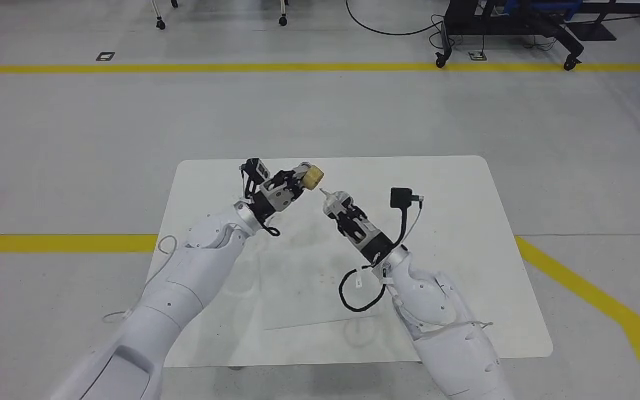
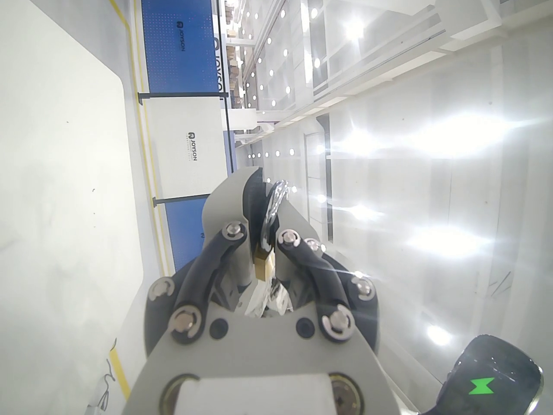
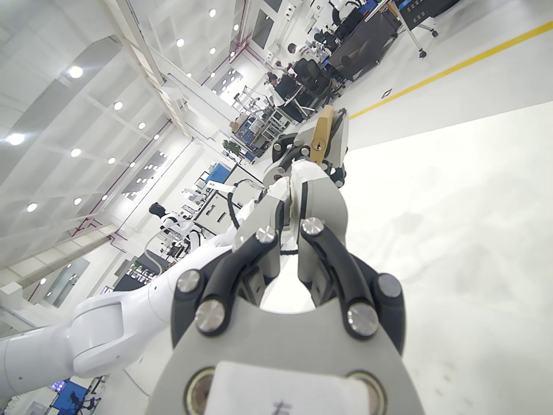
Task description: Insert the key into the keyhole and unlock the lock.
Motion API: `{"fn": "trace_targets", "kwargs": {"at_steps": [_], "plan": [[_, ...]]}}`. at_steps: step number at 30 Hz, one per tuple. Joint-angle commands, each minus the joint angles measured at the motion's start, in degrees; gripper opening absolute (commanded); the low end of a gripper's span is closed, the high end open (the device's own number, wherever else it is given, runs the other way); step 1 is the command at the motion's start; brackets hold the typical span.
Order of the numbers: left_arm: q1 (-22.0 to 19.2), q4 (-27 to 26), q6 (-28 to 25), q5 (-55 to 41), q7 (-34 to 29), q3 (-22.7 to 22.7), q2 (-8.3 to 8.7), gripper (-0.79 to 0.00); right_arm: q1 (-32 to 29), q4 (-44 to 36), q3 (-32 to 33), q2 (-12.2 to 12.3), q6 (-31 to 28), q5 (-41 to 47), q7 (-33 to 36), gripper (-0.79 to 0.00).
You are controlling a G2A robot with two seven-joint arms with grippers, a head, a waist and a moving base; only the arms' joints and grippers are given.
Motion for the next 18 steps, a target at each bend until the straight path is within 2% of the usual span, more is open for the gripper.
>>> {"fn": "trace_targets", "kwargs": {"at_steps": [1,18], "plan": [[0.4,-0.2,-0.3,0.3,-0.3,-0.5,-0.03,-0.785,0.1,0.3,-0.1,-0.1,-0.2,0.5,-0.2,-0.785],[2.0,-1.2,-0.2,3.9,-2.4,-4.3,-0.39,-0.785,1.5,2.4,-1.0,-0.7,0.8,-0.1,-0.4,-0.785]]}}
